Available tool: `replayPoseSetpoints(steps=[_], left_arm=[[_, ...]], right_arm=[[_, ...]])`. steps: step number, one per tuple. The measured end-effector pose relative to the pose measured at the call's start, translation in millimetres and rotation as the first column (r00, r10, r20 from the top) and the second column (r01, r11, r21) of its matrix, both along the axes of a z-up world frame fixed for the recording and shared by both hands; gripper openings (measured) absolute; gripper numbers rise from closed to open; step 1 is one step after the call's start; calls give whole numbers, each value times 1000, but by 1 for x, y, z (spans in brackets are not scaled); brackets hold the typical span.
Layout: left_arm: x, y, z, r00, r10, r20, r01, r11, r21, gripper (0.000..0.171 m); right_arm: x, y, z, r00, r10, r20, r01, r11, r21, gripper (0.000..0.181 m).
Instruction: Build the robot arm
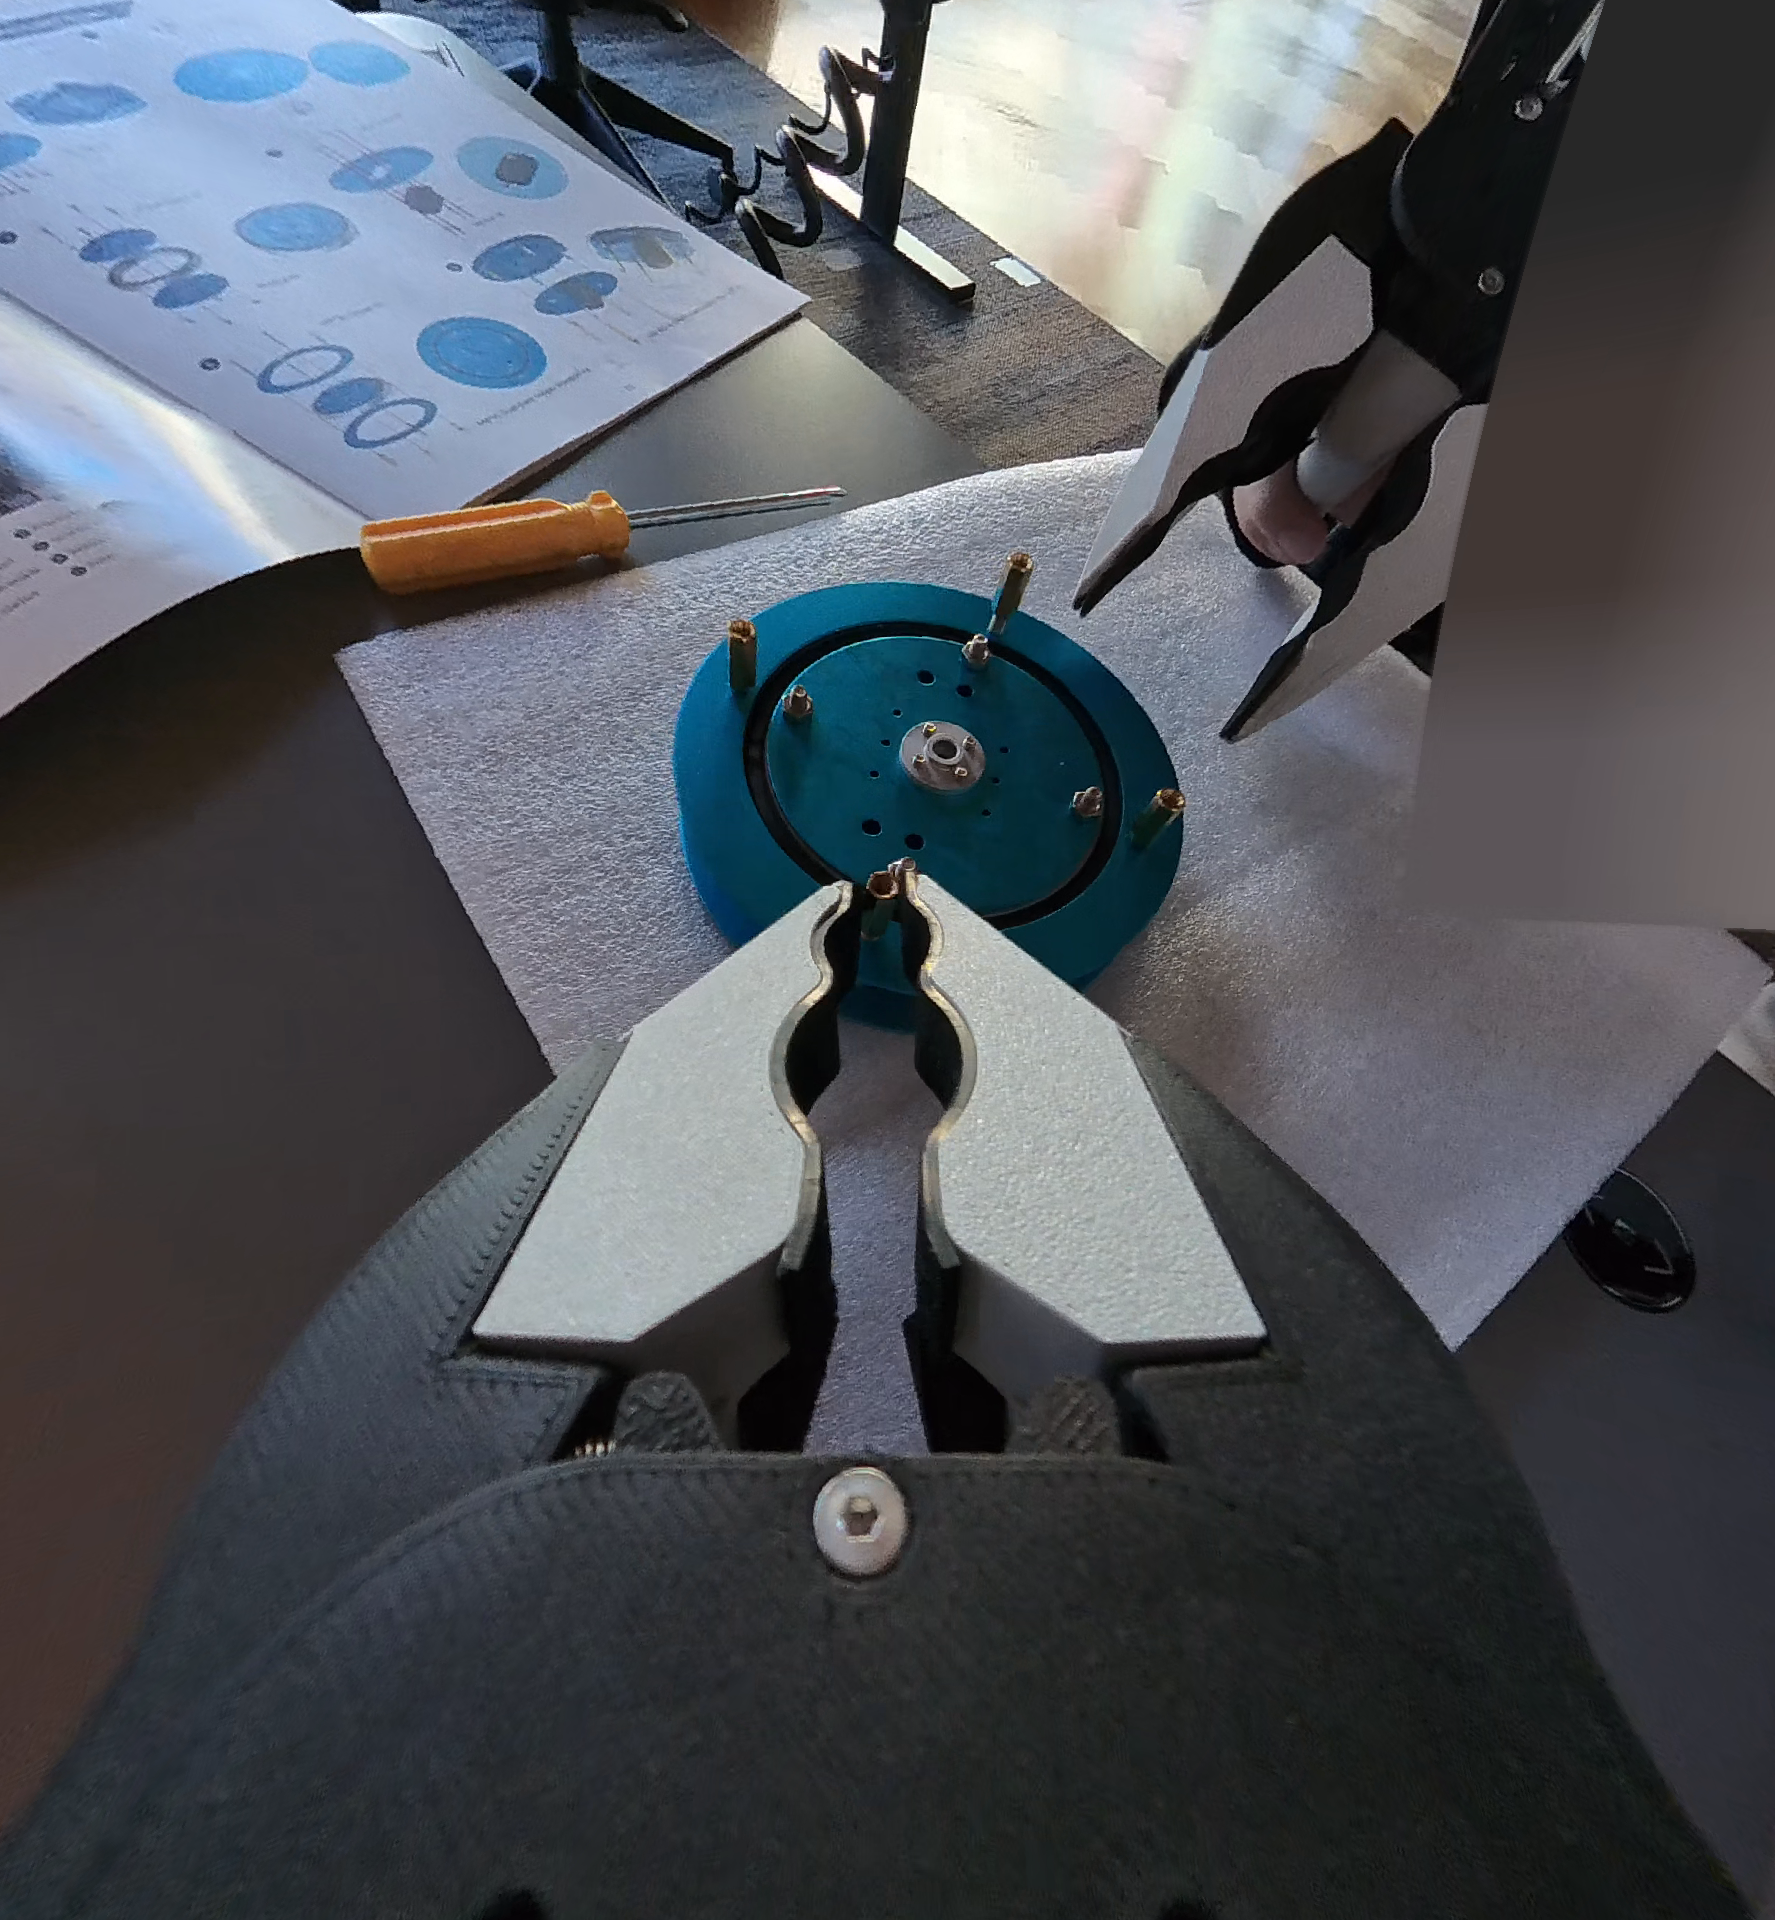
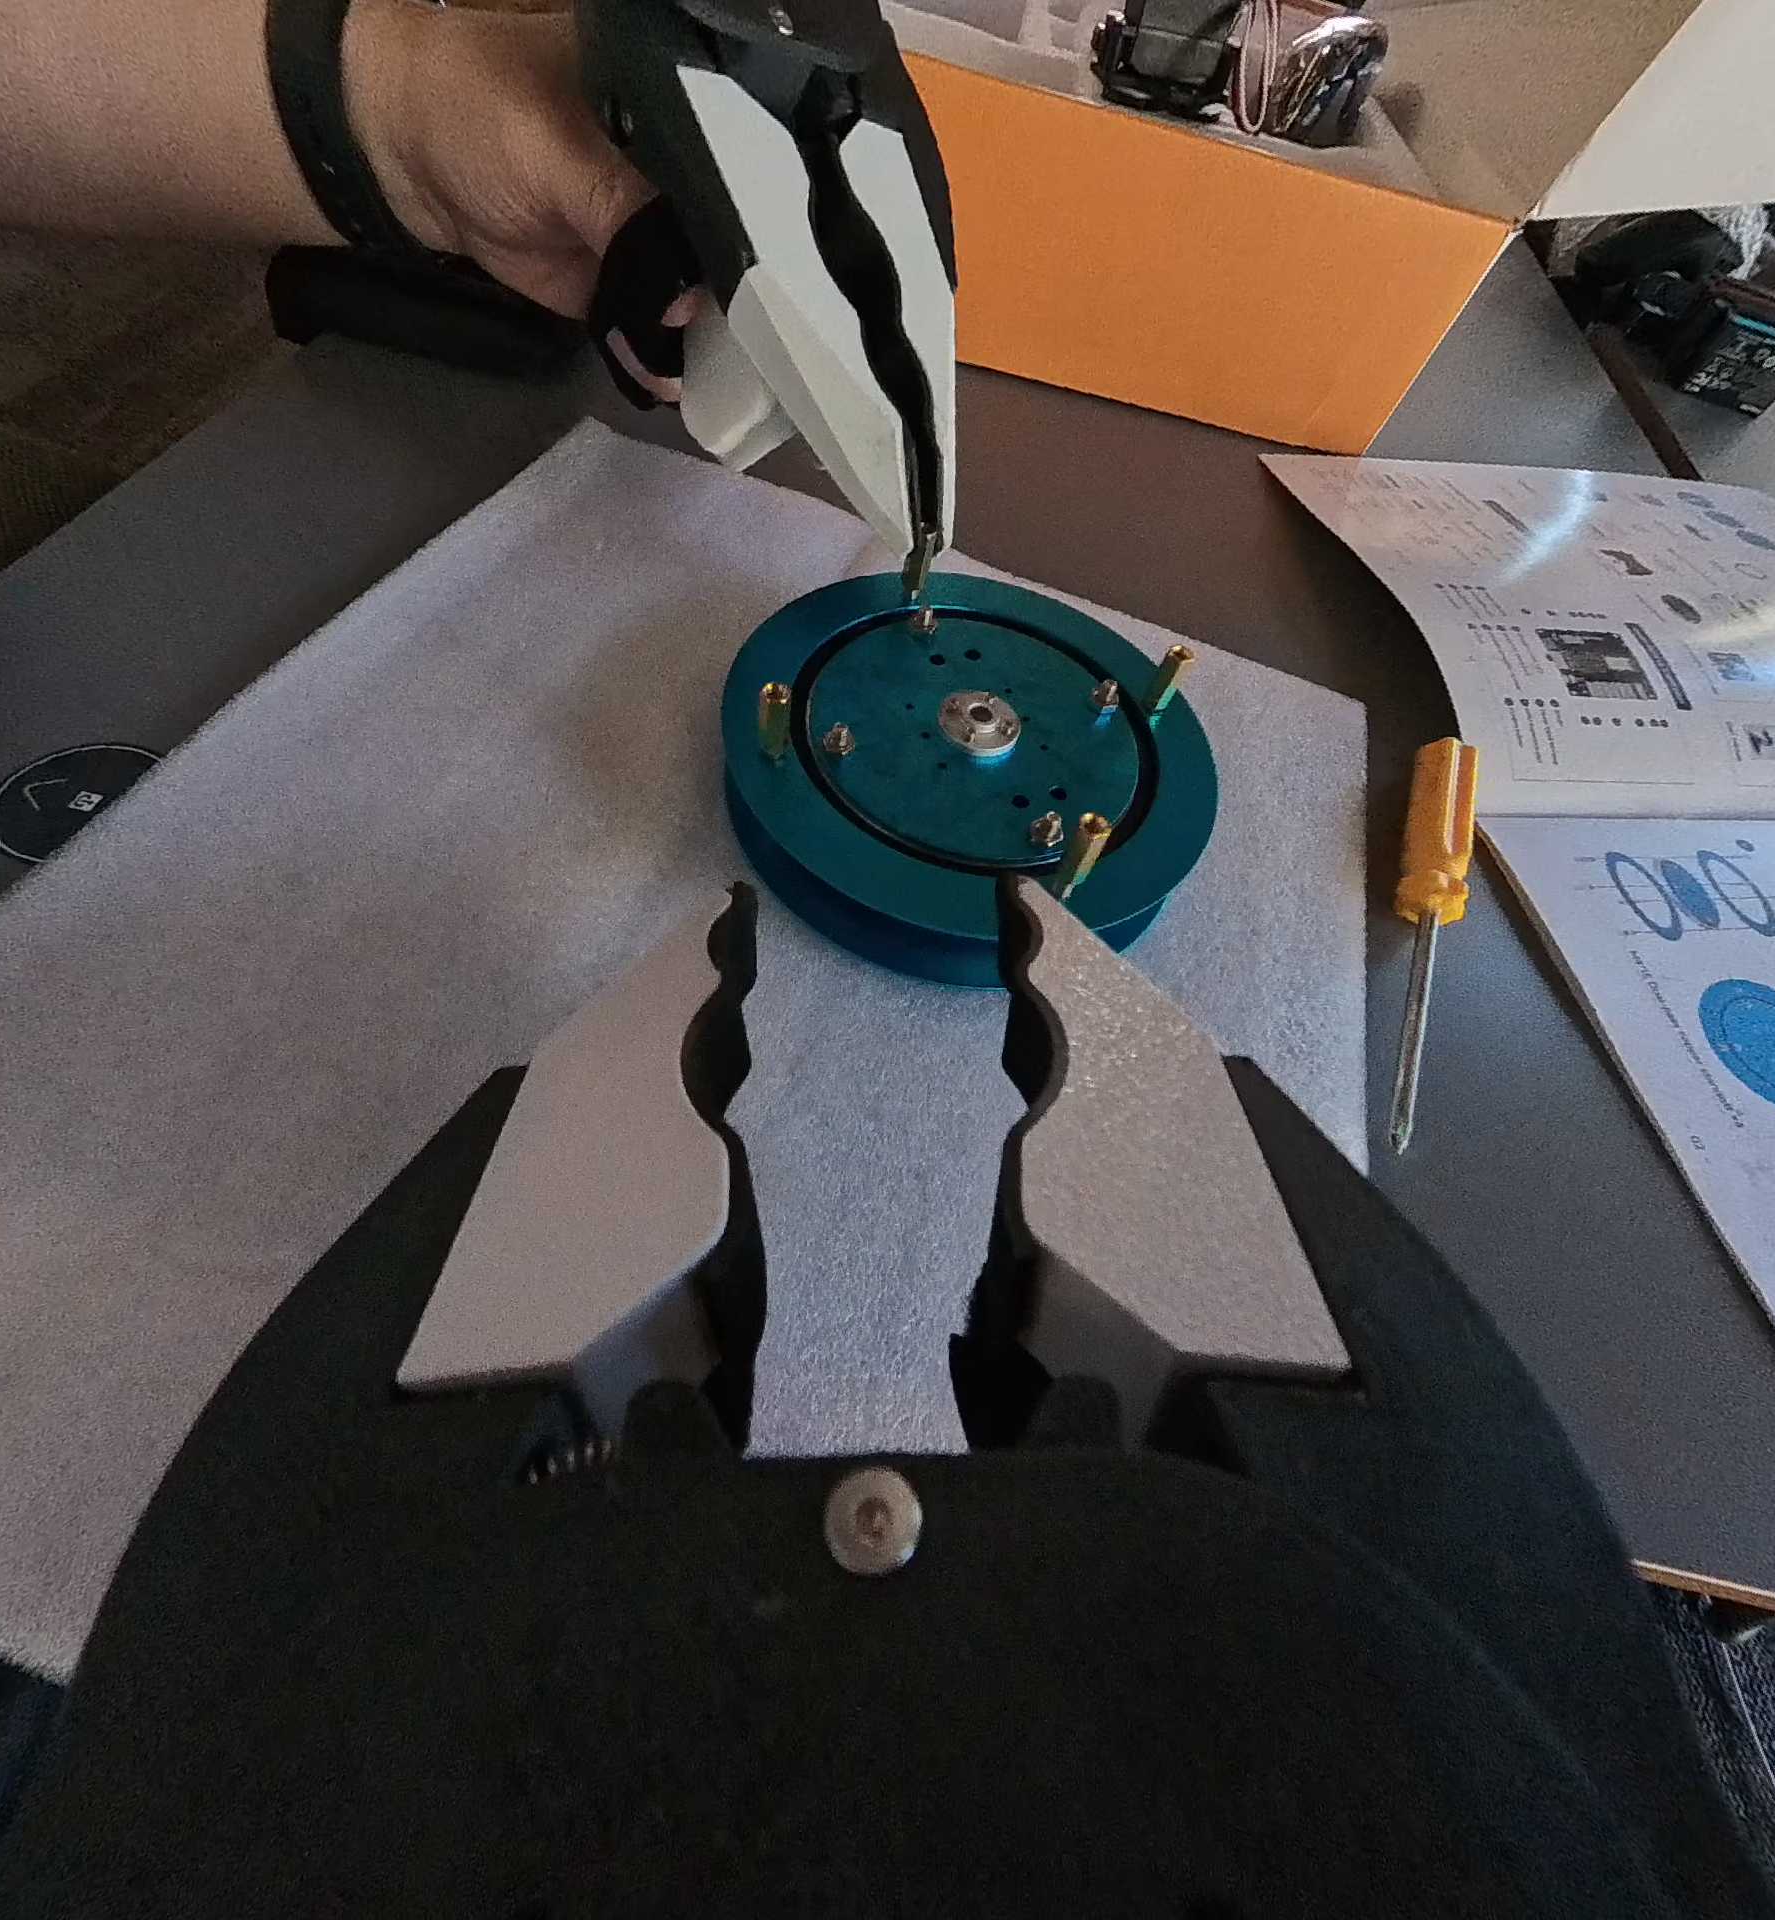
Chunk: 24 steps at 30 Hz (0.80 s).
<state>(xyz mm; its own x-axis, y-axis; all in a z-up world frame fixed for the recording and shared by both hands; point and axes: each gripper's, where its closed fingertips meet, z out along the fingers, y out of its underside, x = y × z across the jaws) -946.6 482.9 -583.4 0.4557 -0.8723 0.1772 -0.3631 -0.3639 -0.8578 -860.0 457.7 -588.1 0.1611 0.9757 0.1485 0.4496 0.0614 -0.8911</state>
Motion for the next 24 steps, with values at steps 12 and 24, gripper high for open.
replayPoseSetpoints(steps=[12, 24], left_arm=[[0, -3, 0, 1000, -1, 14, 2, 1000, -22, 6], [0, -4, -4, 1000, -2, -10, 2, 1000, 6, 9]], right_arm=[[3, 7, 2, 999, -31, -43, 28, 997, -68, 46], [-1, 40, 12, 988, -9, -157, -48, 932, -358, 25]])
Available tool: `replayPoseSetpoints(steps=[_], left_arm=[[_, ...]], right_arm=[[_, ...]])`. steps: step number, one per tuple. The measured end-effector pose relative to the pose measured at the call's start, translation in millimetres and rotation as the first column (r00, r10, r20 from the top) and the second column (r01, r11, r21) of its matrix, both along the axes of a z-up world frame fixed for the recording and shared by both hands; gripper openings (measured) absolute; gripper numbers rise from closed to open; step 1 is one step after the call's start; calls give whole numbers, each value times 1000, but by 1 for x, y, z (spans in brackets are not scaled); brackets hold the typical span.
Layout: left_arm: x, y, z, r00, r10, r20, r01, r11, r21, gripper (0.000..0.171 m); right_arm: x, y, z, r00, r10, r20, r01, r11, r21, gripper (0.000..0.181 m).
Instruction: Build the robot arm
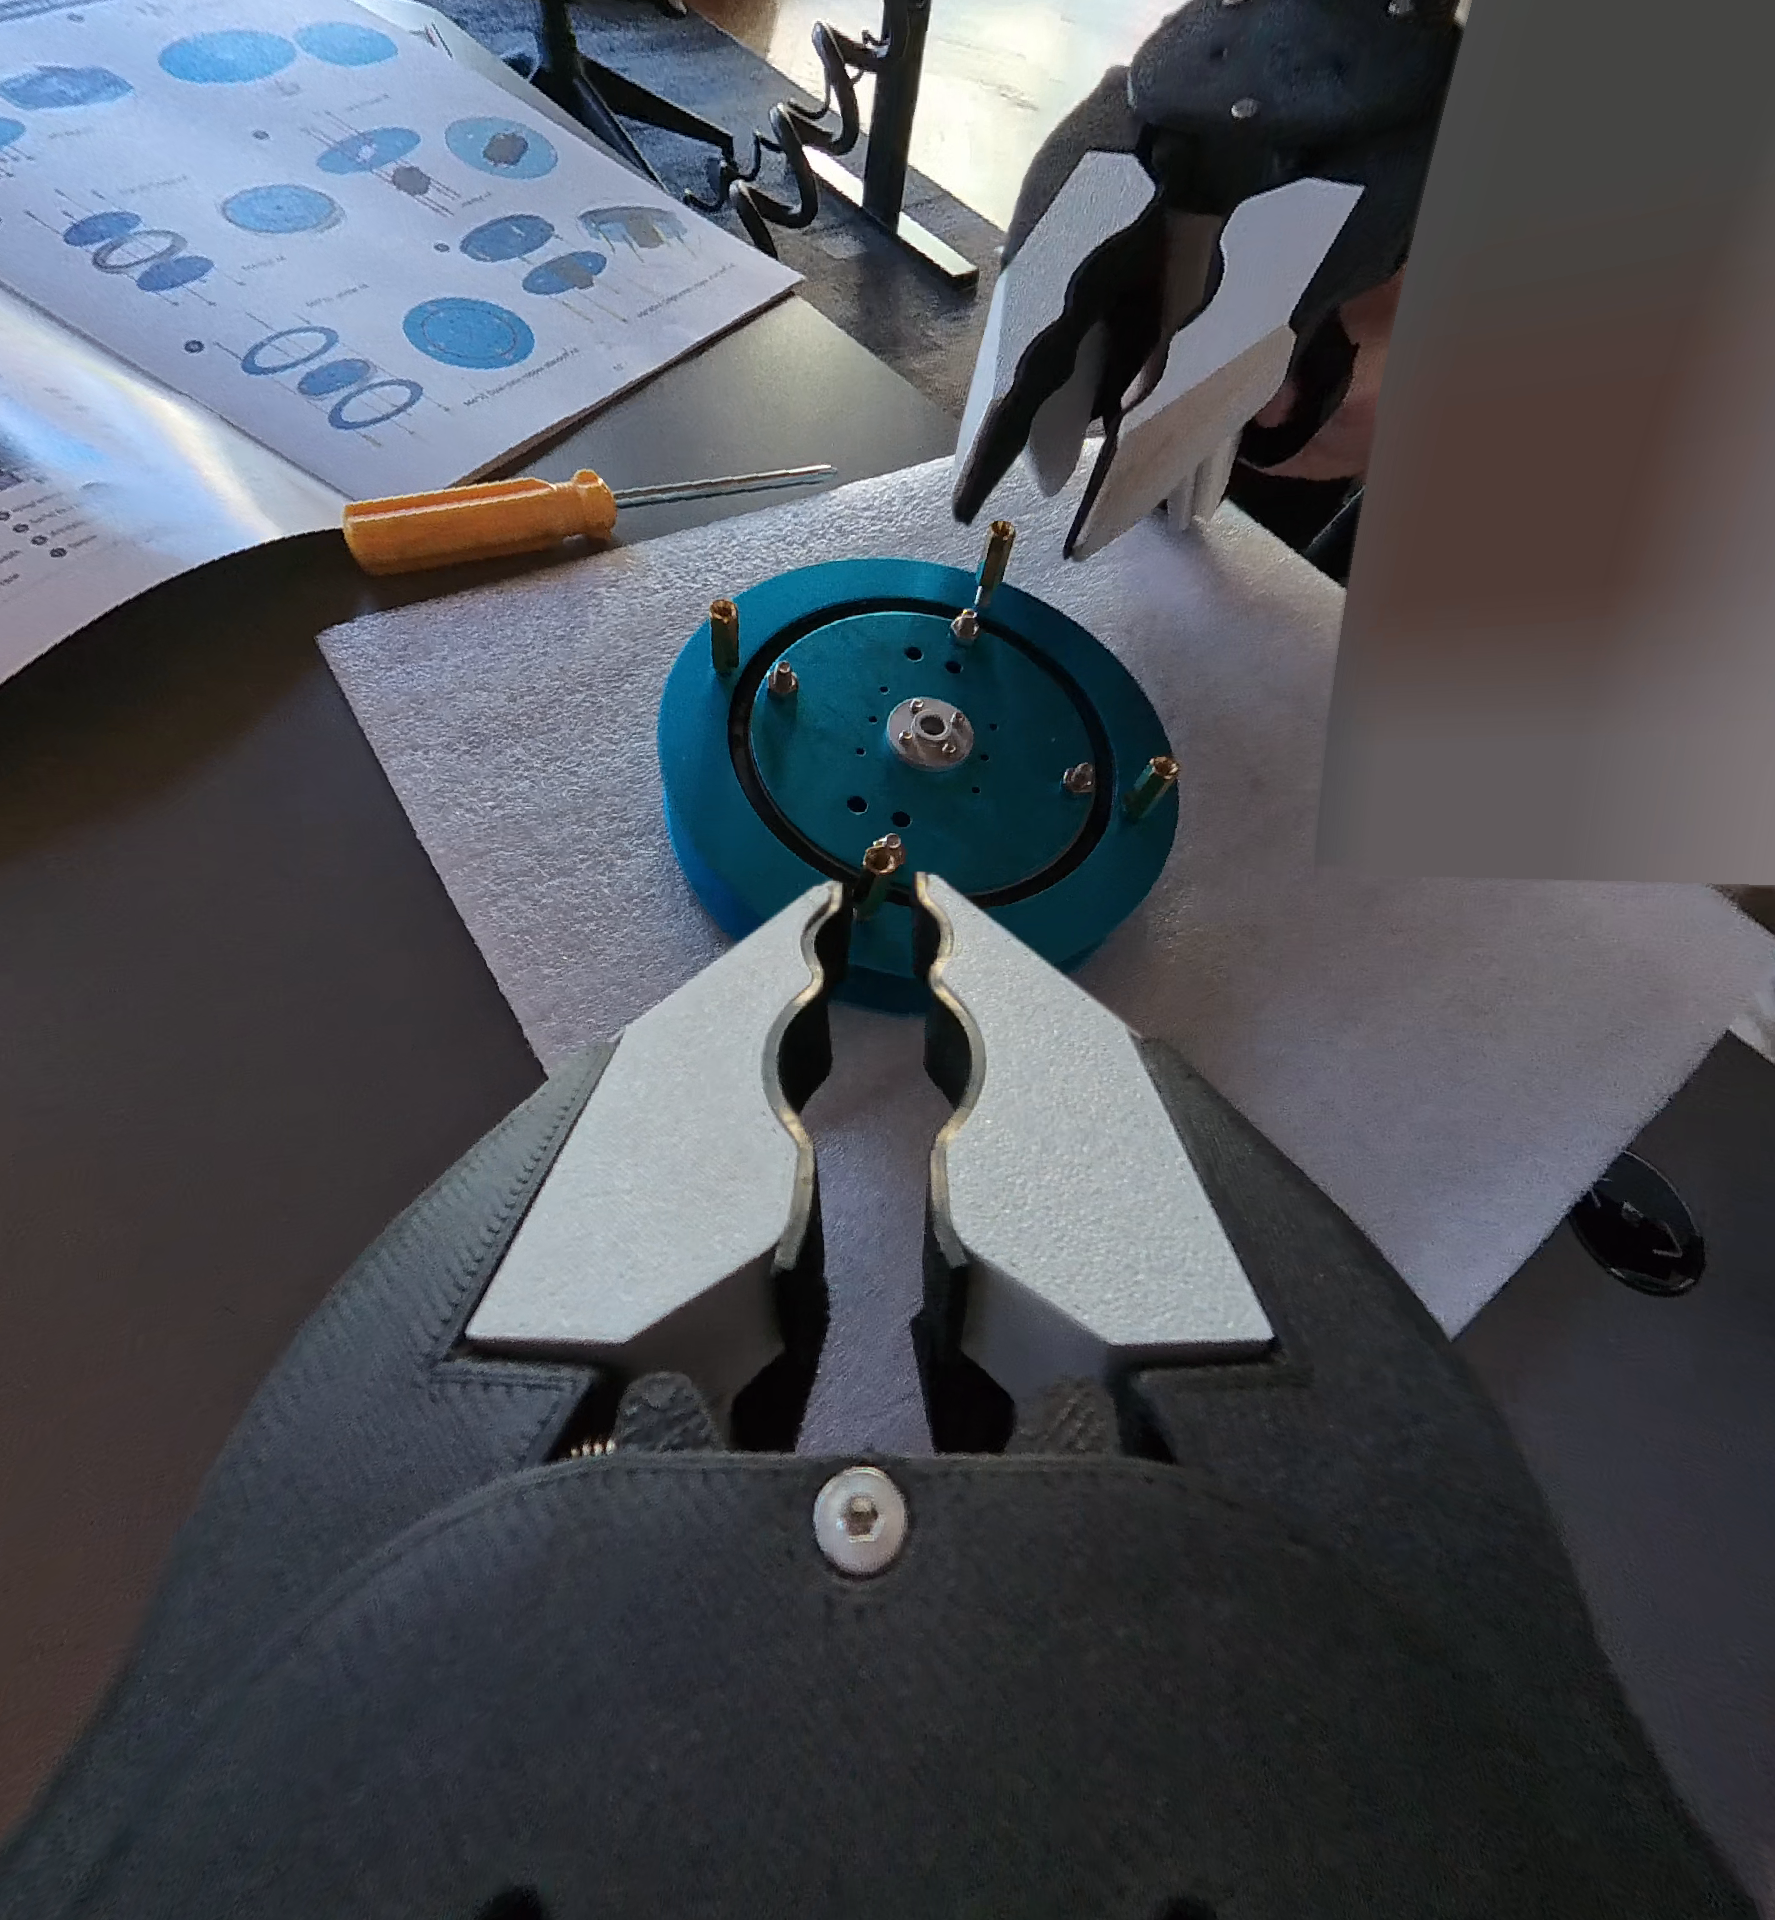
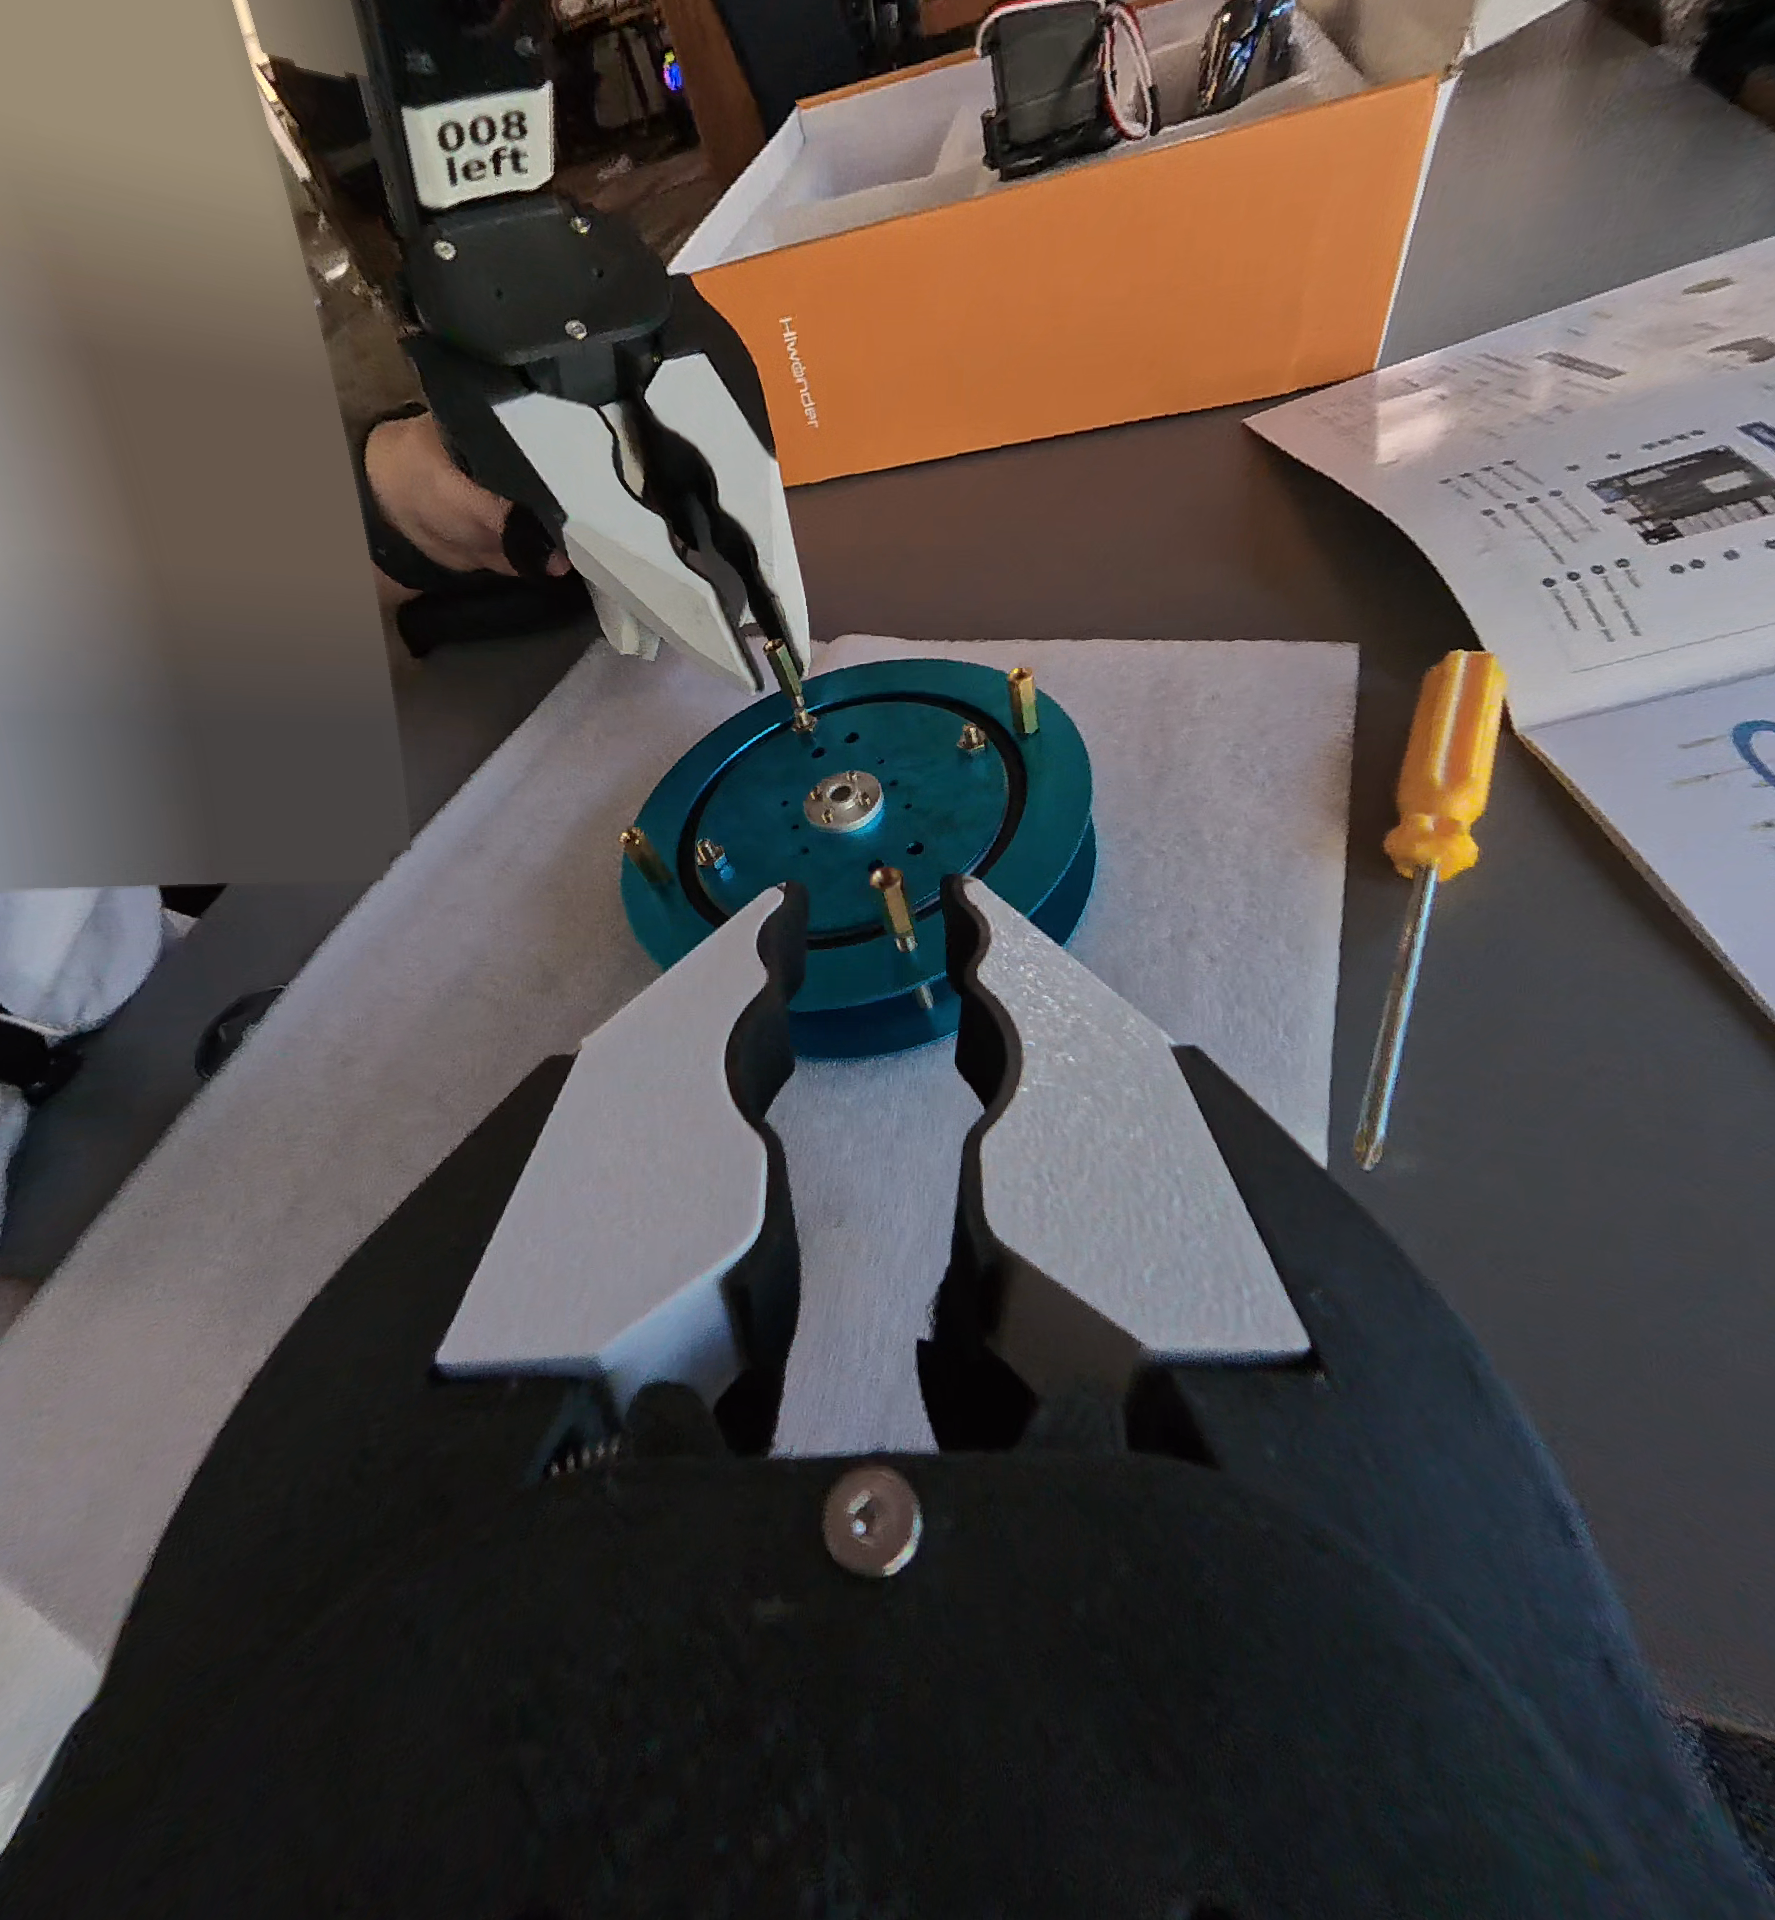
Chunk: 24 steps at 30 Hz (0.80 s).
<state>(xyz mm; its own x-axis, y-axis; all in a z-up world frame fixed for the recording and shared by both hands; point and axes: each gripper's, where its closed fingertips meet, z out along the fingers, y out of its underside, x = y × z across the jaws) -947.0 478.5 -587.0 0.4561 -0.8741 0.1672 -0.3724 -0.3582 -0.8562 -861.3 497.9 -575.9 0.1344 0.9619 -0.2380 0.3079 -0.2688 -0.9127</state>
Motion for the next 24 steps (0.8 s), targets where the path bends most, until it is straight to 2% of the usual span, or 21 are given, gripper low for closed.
replayPoseSetpoints(steps=[3, 6, 13, 17, 20, 24], left_arm=[[0, 1, -2, 1000, 2, -16, -1, 1000, 14, 7], [0, 2, -2, 1000, 2, -18, -2, 1000, 11, 6], [0, 1, -2, 1000, -2, -18, 2, 1000, 10, 6], [0, 0, -2, 1000, -7, -13, 7, 1000, 10, 6], [0, 1, 2, 1000, 7, 6, -7, 1000, 16, 14], [-5, 0, 13, 999, 33, 39, -34, 999, 33, 18]], right_arm=[[-3, 1, -6, 999, 2, 54, -5, 998, 55, 20], [-5, 1, -8, 997, 14, 79, -21, 996, 89, 6], [-6, 3, -9, 996, 14, 87, -21, 996, 81, 5], [-6, 4, -9, 996, 7, 93, -15, 996, 86, 7], [-4, 8, -6, 996, -26, 83, 18, 995, 94, 25], [3, 8, 10, 998, -64, 23, 60, 986, 157, 28]])
